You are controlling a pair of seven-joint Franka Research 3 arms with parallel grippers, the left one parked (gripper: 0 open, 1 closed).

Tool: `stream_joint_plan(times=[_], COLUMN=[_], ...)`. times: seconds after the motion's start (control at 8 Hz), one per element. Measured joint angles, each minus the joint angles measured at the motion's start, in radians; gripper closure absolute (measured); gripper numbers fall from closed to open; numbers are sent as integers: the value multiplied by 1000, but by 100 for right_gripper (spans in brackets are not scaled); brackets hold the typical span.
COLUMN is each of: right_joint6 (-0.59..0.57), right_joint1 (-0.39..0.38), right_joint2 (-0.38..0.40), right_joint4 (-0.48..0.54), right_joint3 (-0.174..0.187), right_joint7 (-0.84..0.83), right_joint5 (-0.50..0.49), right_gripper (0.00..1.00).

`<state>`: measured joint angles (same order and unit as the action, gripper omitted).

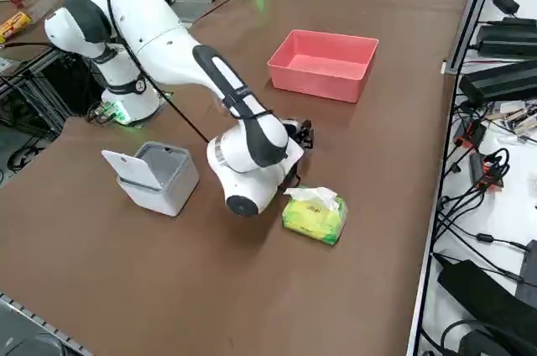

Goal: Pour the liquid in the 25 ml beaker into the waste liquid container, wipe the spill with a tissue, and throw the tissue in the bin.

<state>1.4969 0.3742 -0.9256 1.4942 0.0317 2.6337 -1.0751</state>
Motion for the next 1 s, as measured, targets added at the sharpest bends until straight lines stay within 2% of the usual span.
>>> stream_joint_plan(times=[0.5, 1.0], right_joint6=[4, 5], right_joint1=[-42, -109], right_joint2=[8, 40], right_joint4=[1, 12], right_joint3=[36, 109], right_joint7=[-25, -66], right_joint5=[0, 0], right_gripper=[53, 53])
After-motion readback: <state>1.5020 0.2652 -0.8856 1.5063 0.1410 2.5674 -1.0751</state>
